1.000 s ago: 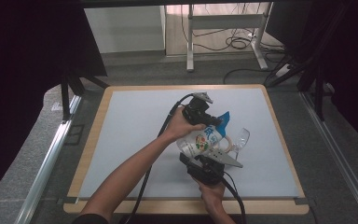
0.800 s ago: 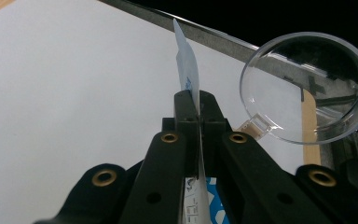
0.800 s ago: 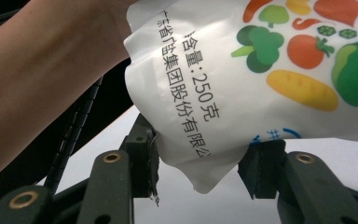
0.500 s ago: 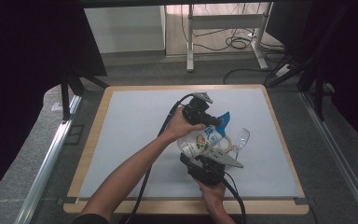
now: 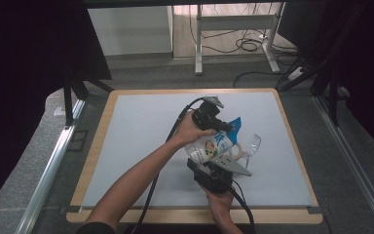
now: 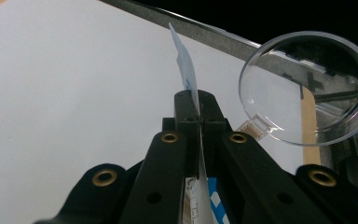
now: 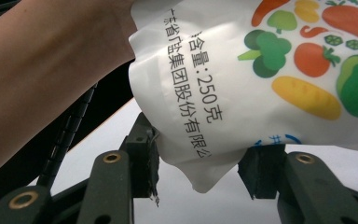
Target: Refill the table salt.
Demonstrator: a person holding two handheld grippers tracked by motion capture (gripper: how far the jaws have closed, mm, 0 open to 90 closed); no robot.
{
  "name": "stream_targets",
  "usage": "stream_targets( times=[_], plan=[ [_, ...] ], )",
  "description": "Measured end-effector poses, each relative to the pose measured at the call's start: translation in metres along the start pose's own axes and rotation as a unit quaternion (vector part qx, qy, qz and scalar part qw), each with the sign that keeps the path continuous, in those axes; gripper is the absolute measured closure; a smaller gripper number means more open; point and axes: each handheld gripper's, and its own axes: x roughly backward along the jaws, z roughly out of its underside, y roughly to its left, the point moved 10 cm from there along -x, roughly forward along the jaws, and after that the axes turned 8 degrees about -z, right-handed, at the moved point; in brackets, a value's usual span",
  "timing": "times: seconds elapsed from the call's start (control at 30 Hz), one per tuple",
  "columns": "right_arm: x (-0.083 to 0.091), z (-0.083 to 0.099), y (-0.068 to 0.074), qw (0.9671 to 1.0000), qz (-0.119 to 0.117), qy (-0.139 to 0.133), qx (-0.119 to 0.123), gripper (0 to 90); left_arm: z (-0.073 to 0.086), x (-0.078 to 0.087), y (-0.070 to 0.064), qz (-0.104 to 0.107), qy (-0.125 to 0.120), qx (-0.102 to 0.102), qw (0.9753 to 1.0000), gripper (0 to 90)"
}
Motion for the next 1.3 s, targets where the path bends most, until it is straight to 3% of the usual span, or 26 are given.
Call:
stream_targets(
  times=[1.3],
  plan=[
    [-0.0004,-0.0008,0.0036,0.9999,-0.010,-0.001,0.008,54.1,0.0017,0.0043,0.0002,0.004,-0.001,0.004,1.0000,89.7]
  ],
)
